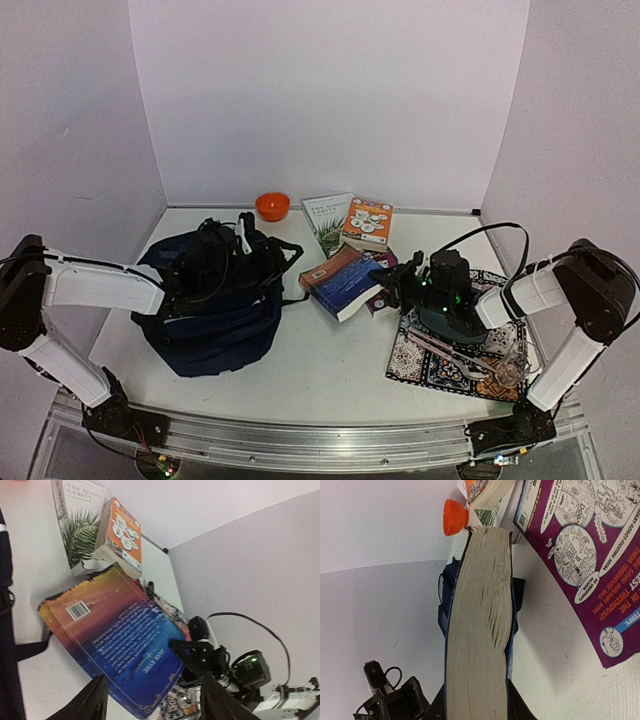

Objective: Pack the student bag
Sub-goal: Pass from the right arm to the left, then pick up the largest pocket of the bag from the student bag.

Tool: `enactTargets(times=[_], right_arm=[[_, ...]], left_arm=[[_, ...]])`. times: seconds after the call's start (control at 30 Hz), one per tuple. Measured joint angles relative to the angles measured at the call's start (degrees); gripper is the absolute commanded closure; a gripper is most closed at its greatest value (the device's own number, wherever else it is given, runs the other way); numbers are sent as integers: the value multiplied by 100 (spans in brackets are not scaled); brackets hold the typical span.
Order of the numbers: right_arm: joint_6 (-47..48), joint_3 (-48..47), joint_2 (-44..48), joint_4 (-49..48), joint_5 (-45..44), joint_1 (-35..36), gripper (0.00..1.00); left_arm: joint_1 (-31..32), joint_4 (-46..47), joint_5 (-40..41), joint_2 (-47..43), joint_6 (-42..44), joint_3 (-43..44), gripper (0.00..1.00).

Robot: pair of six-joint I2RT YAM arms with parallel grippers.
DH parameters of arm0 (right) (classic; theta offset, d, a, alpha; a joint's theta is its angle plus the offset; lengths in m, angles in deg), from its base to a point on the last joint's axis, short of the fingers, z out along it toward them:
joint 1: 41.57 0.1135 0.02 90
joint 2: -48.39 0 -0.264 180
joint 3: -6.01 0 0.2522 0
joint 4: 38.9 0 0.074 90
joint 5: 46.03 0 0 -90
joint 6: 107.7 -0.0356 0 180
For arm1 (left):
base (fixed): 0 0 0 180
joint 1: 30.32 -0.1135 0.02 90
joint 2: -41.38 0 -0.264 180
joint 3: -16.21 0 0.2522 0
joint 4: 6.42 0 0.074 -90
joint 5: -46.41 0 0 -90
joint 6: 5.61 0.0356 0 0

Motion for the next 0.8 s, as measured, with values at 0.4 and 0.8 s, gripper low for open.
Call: enactTargets(times=[0.4,0.8], right_arm=[[359,-78,129,97,371,-1,100],[424,-146,129,100,528,-61,100]], left_arm=[[-14,-3990,463,-759,2369,722,39],[-14,-5978,182,-109,3404,1156,43]])
